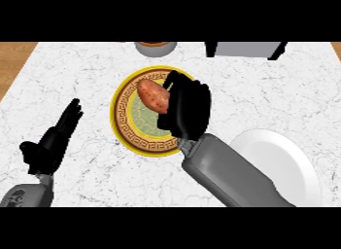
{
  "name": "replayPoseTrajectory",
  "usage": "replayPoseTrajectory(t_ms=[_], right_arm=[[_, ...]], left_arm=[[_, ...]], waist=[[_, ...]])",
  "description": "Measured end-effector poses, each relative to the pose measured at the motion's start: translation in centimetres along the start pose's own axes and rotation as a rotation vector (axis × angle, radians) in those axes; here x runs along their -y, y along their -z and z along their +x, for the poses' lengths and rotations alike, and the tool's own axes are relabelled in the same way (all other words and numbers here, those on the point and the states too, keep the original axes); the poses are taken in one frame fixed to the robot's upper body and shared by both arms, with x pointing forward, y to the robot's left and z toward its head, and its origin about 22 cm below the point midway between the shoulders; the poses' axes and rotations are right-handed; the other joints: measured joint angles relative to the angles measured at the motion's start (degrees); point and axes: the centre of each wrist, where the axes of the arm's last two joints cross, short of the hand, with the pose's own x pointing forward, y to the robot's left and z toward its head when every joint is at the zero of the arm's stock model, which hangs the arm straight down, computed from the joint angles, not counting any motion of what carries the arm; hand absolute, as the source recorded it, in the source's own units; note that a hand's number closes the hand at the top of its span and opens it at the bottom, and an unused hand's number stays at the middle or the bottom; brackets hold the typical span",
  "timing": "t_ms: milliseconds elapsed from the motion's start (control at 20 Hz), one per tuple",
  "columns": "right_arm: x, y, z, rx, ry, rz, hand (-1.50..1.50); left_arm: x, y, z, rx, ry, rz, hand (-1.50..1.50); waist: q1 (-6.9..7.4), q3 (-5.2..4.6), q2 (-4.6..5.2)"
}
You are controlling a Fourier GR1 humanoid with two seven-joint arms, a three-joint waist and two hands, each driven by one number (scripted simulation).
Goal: Pick the sweet potato from the plate and place it in the plate
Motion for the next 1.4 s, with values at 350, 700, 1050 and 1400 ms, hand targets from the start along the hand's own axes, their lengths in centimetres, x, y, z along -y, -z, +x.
replayPoseTrajectory(t_ms=[350, 700, 1050, 1400], right_arm=[[-2.0, 2.8, -1.2, -0.118, 0.078, -0.030, -1.50], [-3.0, 3.8, -2.1, -0.194, 0.240, -0.099, -1.50], [-2.8, 2.9, -3.5, -0.267, 0.512, -0.224, -1.50], [-2.0, -2.0, -7.9, -0.274, 0.688, -0.268, -1.50]], left_arm=[[0.6, 0.5, 0.3, 0.005, -0.003, -0.007, 0.00], [1.0, 0.4, 0.0, 0.006, -0.003, -0.012, 0.00], [0.5, 0.2, -0.1, -0.012, -0.004, 0.017, 0.00], [-0.6, -1.1, -0.8, -0.026, -0.003, 0.054, 0.00]], waist=[[0.72, 0.02, 0.17], [0.88, 0.05, 0.14], [-1.13, 0.11, -0.33], [-3.16, 0.10, -0.73]])
